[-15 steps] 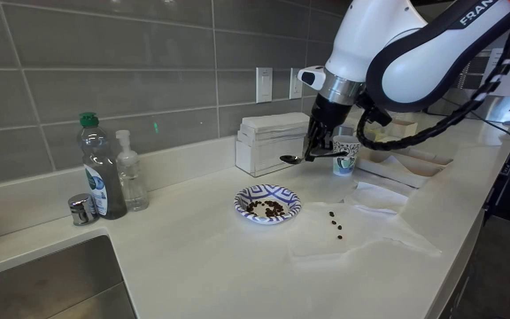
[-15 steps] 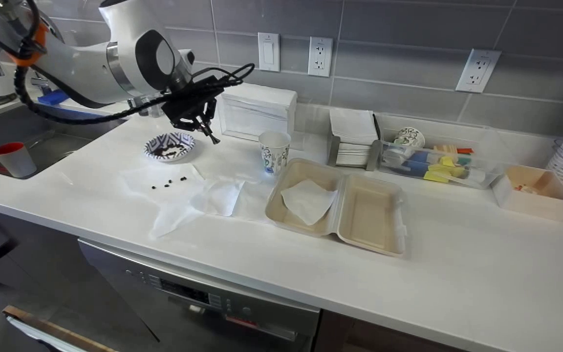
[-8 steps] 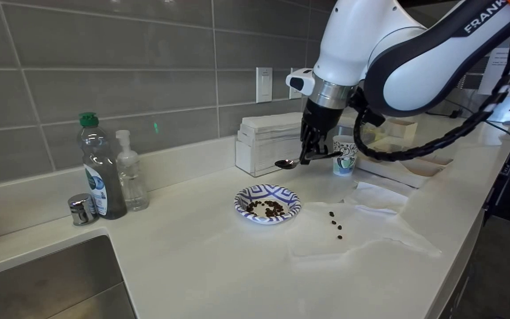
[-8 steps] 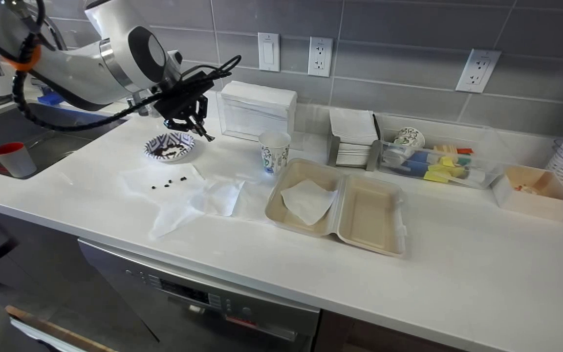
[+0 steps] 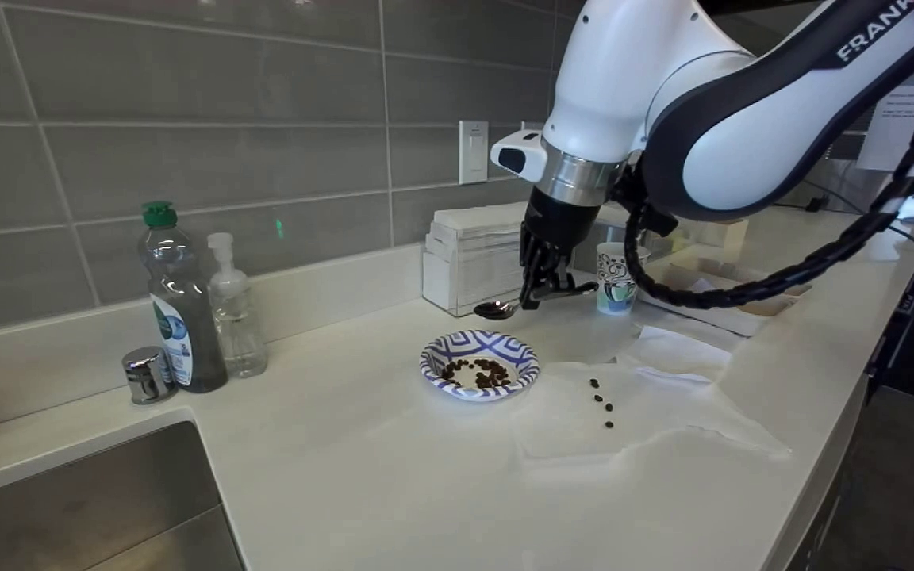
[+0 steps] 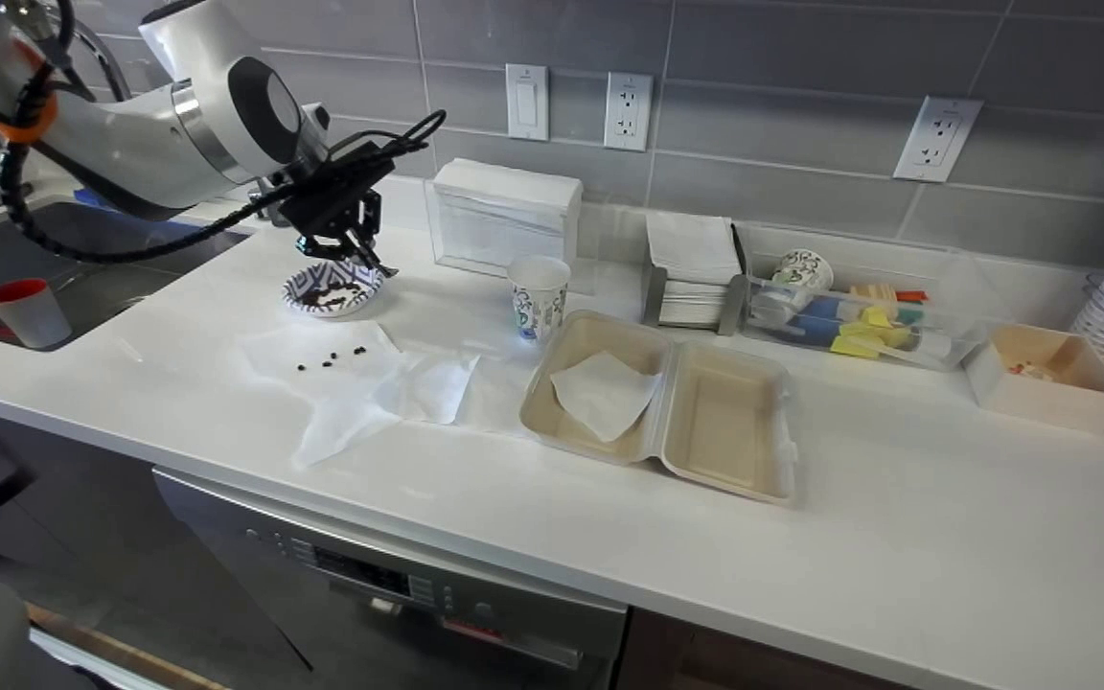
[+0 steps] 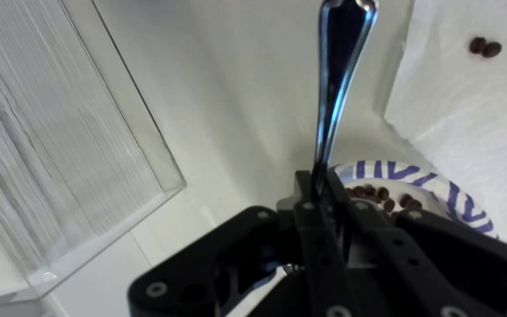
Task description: Move some of the contents in the bowl using a spoon and put them on the paper towel
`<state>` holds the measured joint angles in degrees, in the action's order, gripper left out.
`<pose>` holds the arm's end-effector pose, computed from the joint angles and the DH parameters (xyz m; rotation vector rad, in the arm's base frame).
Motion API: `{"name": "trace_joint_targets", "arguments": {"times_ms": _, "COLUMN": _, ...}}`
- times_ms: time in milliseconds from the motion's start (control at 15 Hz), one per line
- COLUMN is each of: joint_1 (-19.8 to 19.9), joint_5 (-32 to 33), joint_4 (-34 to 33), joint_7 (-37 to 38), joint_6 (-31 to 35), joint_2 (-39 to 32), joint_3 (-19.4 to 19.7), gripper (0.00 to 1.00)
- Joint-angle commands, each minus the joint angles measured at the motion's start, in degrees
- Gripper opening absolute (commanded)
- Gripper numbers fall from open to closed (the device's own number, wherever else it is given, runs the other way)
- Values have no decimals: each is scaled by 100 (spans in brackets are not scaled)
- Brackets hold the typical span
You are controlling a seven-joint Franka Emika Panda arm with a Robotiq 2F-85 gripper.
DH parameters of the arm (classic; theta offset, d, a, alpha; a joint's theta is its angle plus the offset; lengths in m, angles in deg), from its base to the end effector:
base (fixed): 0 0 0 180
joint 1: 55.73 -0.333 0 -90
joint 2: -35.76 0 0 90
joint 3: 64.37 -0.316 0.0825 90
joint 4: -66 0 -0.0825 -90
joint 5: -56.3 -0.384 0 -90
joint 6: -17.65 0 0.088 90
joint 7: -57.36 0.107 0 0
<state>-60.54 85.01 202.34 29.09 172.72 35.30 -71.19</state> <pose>0.5080 0.1215 0.3480 2.3698 1.4845 0.3781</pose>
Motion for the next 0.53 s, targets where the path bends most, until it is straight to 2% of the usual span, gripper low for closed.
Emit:
{"name": "trace_joint_targets", "arguments": {"times_ms": 0, "joint_1": -179, "joint_5": -29, "joint_4": -236, "joint_7": -158, "joint_6": -302, "joint_2": -264, "joint_3": -96, "gripper": 2}}
{"name": "trace_joint_targets", "arguments": {"times_ms": 467, "joint_1": -325, "joint_5": 612, "joint_4": -565, "joint_7": -111, "joint_6": -749, "joint_2": -595, "joint_3": -127, "gripper": 2}}
